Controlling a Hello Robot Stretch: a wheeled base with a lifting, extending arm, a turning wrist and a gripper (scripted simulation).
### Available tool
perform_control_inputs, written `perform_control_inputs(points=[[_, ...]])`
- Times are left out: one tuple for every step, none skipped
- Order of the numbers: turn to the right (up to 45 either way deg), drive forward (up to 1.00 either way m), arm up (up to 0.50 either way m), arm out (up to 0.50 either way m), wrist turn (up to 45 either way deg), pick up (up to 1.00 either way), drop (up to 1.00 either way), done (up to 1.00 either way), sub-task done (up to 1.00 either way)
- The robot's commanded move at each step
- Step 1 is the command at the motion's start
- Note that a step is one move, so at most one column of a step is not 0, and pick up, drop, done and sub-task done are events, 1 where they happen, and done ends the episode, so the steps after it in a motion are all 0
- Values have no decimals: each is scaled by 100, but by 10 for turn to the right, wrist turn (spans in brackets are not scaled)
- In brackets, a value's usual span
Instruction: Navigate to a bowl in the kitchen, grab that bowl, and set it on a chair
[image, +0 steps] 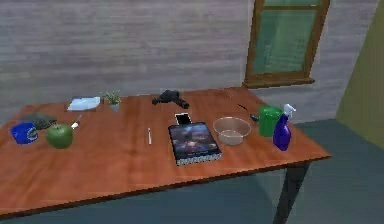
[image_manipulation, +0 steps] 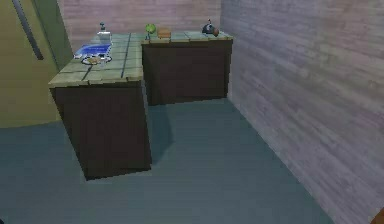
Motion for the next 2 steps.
perform_control_inputs(points=[[270, 0, 0, 0, 0, 0, 0, 0, 0], [0, 5, 0, 0, 0, 0, 0, 0, 0]])
